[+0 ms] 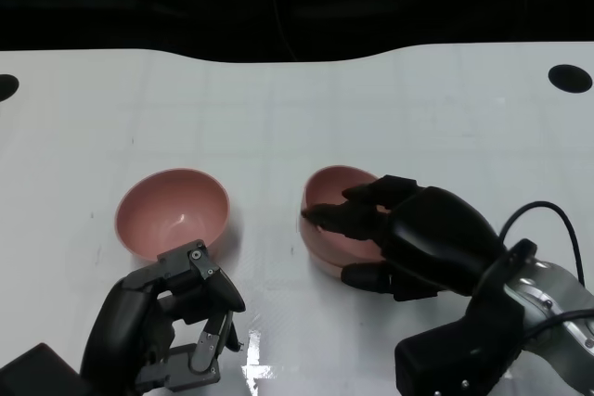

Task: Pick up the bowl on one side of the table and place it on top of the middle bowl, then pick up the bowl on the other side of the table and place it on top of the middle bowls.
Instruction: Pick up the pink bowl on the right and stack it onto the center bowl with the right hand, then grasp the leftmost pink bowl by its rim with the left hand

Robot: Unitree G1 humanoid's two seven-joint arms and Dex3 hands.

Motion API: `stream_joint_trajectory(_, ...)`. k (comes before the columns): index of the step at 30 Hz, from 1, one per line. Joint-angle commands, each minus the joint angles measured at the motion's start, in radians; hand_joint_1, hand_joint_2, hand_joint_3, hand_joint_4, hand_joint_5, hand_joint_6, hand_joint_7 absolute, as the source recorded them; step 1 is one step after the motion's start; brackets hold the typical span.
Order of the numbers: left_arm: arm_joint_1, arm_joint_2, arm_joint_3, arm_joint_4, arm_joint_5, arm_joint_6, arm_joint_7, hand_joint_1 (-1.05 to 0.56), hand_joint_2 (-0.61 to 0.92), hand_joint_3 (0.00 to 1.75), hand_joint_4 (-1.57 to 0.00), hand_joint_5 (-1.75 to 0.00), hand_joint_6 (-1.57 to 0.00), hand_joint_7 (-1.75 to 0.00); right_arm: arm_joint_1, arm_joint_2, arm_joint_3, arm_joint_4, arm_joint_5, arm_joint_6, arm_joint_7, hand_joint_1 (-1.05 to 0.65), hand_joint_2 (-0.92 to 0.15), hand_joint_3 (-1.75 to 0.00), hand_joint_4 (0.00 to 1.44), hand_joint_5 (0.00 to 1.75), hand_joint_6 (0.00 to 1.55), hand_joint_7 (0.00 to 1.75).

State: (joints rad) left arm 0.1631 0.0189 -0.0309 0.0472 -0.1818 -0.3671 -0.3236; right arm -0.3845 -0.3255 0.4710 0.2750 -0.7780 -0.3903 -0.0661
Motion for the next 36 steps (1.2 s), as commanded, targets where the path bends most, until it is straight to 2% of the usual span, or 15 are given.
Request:
stream_joint_trajectory(1,-0.005,0.007,0.009,0.011,0.004,-0.009,0.008,-0.18,0.43,1.24,-0.83,-1.62,-0.79,-1.39,0.054,-0.012,-0.052,-0.075,0.055,0.008,-0.007,-0.74,-0.92,-0.47,0.25,0.30,0.36,0.03)
stream_joint_trajectory(8,-0.010,0.007,0.012,0.019,0.013,-0.019,0.014,-0.17,0.43,1.25,-0.83,-1.63,-0.78,-1.42,0.168,-0.017,-0.137,-0.119,0.161,-0.103,-0.076,-0.66,-0.92,-0.41,0.24,0.38,0.34,0.01)
stream_joint_trajectory(10,-0.010,0.005,0.013,0.015,0.019,-0.013,0.019,-0.18,0.43,1.25,-0.83,-1.64,-0.78,-1.42,0.191,-0.019,-0.156,-0.119,0.189,-0.136,-0.081,-0.64,-0.92,-0.39,0.15,0.56,0.34,0.01)
stream_joint_trajectory(12,-0.011,0.003,0.014,0.016,0.017,-0.010,0.020,-0.18,0.43,1.26,-0.83,-1.63,-0.79,-1.42,0.223,-0.020,-0.179,-0.118,0.224,-0.173,-0.087,-0.61,-0.92,-0.34,0.11,0.69,0.37,0.02)
stream_joint_trajectory(15,-0.012,0.002,0.015,0.018,0.014,-0.014,0.021,-0.18,0.43,1.26,-0.83,-1.63,-0.79,-1.41,0.267,-0.030,-0.207,-0.130,0.264,-0.213,-0.076,-0.57,-0.92,-0.31,0.11,0.78,0.42,0.05)
stream_joint_trajectory(22,-0.016,-0.001,0.021,0.029,0.006,-0.027,0.019,-0.17,0.43,1.26,-0.83,-1.63,-0.79,-1.41,0.364,-0.049,-0.255,-0.159,0.401,-0.285,-0.002,-0.40,-0.92,-0.27,0.24,0.87,0.59,0.13)
stream_joint_trajectory(24,-0.017,-0.003,0.023,0.033,0.012,-0.036,0.023,-0.17,0.44,1.26,-0.83,-1.63,-0.79,-1.40,0.406,-0.042,-0.272,-0.173,0.454,-0.301,0.012,-0.25,-0.92,-0.25,0.35,0.87,0.67,0.15)
stream_joint_trajectory(27,-0.012,-0.004,0.028,0.028,0.004,-0.040,0.021,-0.18,0.44,1.25,-0.82,-1.62,-0.79,-1.39,0.452,-0.020,-0.288,-0.192,0.516,-0.312,0.025,-0.17,-0.92,-0.26,0.45,0.90,0.74,0.18)
stream_joint_trajectory(30,-0.007,-0.006,0.037,0.022,0.004,-0.051,0.027,-0.18,0.44,1.23,-0.80,-1.63,-0.78,-1.39,0.478,0.007,-0.295,-0.186,0.579,-0.336,0.041,-0.07,-0.87,-0.42,0.51,0.99,0.80,0.25)
stream_joint_trajectory(32,-0.005,-0.009,0.045,0.019,0.008,-0.063,0.035,-0.18,0.46,1.21,-0.79,-1.61,-0.77,-1.35,0.484,0.026,-0.299,-0.167,0.598,-0.351,0.046,-0.01,-0.71,-0.75,0.55,1.09,0.82,0.39)
stream_joint_trajectory(33,-0.002,-0.014,0.049,0.016,0.007,-0.064,0.041,-0.18,0.50,1.14,-0.79,-1.56,-0.79,-1.25,0.487,0.036,-0.303,-0.158,0.599,-0.355,0.043,0.02,-0.60,-0.97,0.62,1.14,0.84,0.53)
stream_joint_trajectory(35,0.000,-0.022,0.055,0.010,0.011,-0.068,0.056,-0.16,0.53,1.07,-0.79,-1.50,-0.80,-1.13,0.494,0.049,-0.311,-0.150,0.600,-0.350,0.044,0.02,-0.53,-1.09,0.70,1.19,0.87,0.64)
stream_joint_trajectory(36,0.000,-0.025,0.057,0.009,0.014,-0.072,0.063,-0.15,0.54,1.06,-0.77,-1.46,-0.79,-1.07,0.497,0.055,-0.314,-0.149,0.605,-0.336,0.049,0.02,-0.51,-1.15,0.75,1.28,0.90,0.73)
